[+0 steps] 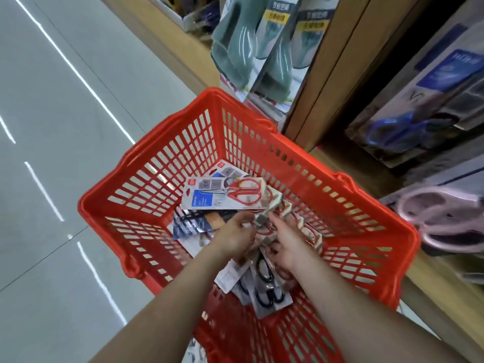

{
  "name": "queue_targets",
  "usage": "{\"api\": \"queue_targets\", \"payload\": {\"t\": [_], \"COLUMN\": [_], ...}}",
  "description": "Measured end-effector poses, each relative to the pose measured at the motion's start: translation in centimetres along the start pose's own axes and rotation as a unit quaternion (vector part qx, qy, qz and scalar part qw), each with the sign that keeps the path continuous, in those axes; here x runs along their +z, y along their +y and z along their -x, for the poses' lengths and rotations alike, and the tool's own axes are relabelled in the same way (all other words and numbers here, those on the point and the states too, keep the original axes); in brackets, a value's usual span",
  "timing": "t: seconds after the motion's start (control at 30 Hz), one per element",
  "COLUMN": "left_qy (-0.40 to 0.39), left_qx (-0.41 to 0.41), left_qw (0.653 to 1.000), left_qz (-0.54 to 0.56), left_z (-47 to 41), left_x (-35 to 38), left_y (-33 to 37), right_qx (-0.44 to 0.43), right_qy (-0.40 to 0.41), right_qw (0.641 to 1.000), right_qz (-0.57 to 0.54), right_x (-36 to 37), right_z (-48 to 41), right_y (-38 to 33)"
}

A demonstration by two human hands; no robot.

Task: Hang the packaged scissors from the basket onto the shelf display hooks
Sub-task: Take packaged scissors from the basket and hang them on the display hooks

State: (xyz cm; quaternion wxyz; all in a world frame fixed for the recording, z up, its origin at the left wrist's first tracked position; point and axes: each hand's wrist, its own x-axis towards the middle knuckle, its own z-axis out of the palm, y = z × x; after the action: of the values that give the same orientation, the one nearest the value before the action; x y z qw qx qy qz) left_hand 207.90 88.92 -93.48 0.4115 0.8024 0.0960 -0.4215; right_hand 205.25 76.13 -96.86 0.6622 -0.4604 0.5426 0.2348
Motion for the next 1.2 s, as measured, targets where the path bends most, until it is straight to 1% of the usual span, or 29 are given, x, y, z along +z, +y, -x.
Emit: {"api": "queue_targets", "payload": {"t": [0.07,0.17,0.27,0.33,0.4,0.5,0.6,0.7,0.8,0.97,1.03,1.07,1.13,1.2], "left_qy": [0.012,0.023,0.042,0.051,0.056,0.052,0.051,0.032,-0.021,-0.113,-0.133,-0.129,-0.09,-0.006], "left_qx": [-0.014,-0.032,-0.031,-0.039,-0.054,-0.07,-0.073,-0.052,-0.03,0.035,0.062,0.075,0.1,0.127], "left_qw": [0.998,0.991,0.98,0.967,0.959,0.951,0.954,0.964,0.971,0.985,0.984,0.985,0.988,0.987], "left_qz": [0.053,0.126,0.193,0.248,0.272,0.295,0.287,0.26,0.237,0.127,0.097,0.087,0.082,0.099], "left_z": [0.1,0.3,1.0,1.7,2.5,3.8,5.6,8.0,11.4,18.0,20.6,21.9,24.0,25.6], "left_x": [-0.1,-0.1,-0.4,-0.6,-0.8,-1.1,-1.3,-1.4,-1.7,-2.2,-2.7,-3.0,-4.0,-4.9], "left_y": [0.0,0.1,0.2,0.5,0.6,0.7,0.3,0.0,0.8,3.7,5.4,6.2,7.9,9.2], "right_qx": [-0.03,-0.064,-0.075,-0.093,-0.116,-0.13,-0.13,-0.149,-0.168,-0.214,-0.24,-0.252,-0.273,-0.291], "right_qy": [0.009,-0.004,-0.024,-0.027,-0.017,-0.016,-0.041,-0.052,-0.065,-0.069,-0.083,-0.088,-0.104,-0.126], "right_qw": [1.0,0.996,0.989,0.991,0.992,0.991,0.99,0.987,0.983,0.971,0.962,0.957,0.947,0.934], "right_qz": [0.001,-0.058,-0.123,-0.096,-0.049,-0.018,-0.019,-0.017,-0.031,-0.075,-0.104,-0.115,-0.135,-0.167], "right_x": [0.2,0.4,0.7,1.2,1.7,1.4,-0.1,-1.6,-3.2,-6.4,-7.9,-8.6,-9.9,-11.2], "right_z": [-1.1,-1.4,-0.9,-0.7,-0.5,0.6,3.3,6.7,10.4,17.4,19.9,20.9,22.8,24.5], "right_y": [0.6,0.5,-1.0,-1.9,-2.4,-2.5,-1.8,-0.4,0.8,1.2,1.1,1.1,0.9,0.6]}}
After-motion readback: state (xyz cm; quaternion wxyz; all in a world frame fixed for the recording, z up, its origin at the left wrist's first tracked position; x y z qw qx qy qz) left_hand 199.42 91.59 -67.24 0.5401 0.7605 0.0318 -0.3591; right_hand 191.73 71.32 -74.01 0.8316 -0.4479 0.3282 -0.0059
